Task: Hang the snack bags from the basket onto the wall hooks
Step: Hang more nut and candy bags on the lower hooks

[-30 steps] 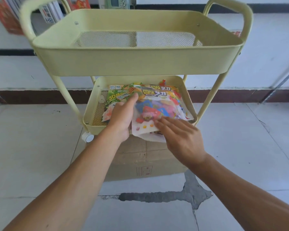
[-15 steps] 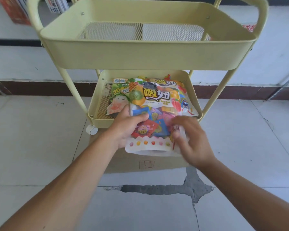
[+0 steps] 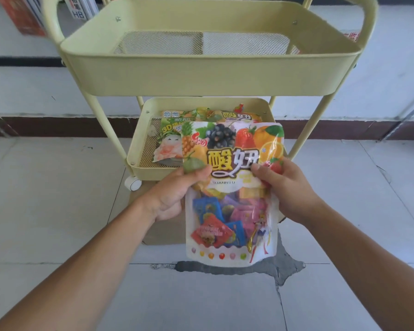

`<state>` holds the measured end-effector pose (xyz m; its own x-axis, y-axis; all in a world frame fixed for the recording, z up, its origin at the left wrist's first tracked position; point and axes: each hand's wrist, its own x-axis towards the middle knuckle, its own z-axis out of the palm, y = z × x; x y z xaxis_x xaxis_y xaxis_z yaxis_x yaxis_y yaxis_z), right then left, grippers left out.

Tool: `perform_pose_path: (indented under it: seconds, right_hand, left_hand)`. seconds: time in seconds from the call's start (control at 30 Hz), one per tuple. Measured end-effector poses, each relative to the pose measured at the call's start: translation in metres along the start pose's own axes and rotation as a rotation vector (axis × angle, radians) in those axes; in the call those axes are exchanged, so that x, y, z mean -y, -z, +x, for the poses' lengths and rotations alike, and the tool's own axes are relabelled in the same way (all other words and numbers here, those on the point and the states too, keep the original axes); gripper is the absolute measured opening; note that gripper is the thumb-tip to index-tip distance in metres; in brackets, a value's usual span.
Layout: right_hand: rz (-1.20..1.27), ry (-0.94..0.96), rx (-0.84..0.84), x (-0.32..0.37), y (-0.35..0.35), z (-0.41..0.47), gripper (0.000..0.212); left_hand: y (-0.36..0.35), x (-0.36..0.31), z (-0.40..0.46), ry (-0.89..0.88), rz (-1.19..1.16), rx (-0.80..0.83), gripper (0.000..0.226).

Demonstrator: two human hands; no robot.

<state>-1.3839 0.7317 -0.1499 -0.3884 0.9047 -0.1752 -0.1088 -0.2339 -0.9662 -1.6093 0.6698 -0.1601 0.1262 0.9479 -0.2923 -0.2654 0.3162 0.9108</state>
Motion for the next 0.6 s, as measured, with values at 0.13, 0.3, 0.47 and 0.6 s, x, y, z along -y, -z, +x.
perform_pose_path:
  seconds: [0.13, 0.3, 0.47, 0.6]
  right_hand:
    - [-0.062, 0.016, 0.045, 0.006, 0.002, -0.011, 0.024]
    - [-0.012, -0.002, 0.120, 0.041, 0.008, -0.039, 0.057]
    - [-0.047, 0.115, -0.032, 0.141, 0.014, -0.080, 0.028]
    - [-0.032, 0.158, -0.097, 0.269, 0.024, -0.120, 0.020]
  left_hand:
    - [-0.014, -0.013, -0.007, -0.088, -0.019, -0.142, 0.080]
    - [-0.047, -0.040, -0.040, -0.121, 0.031, -0.142, 0.019]
    - [-0.111, -0.120, -0.066, -0.157, 0.058, -0.101, 0.016]
    - [-0.183, -0.231, -0.085, -0.163, 0.121, -0.035, 0.016]
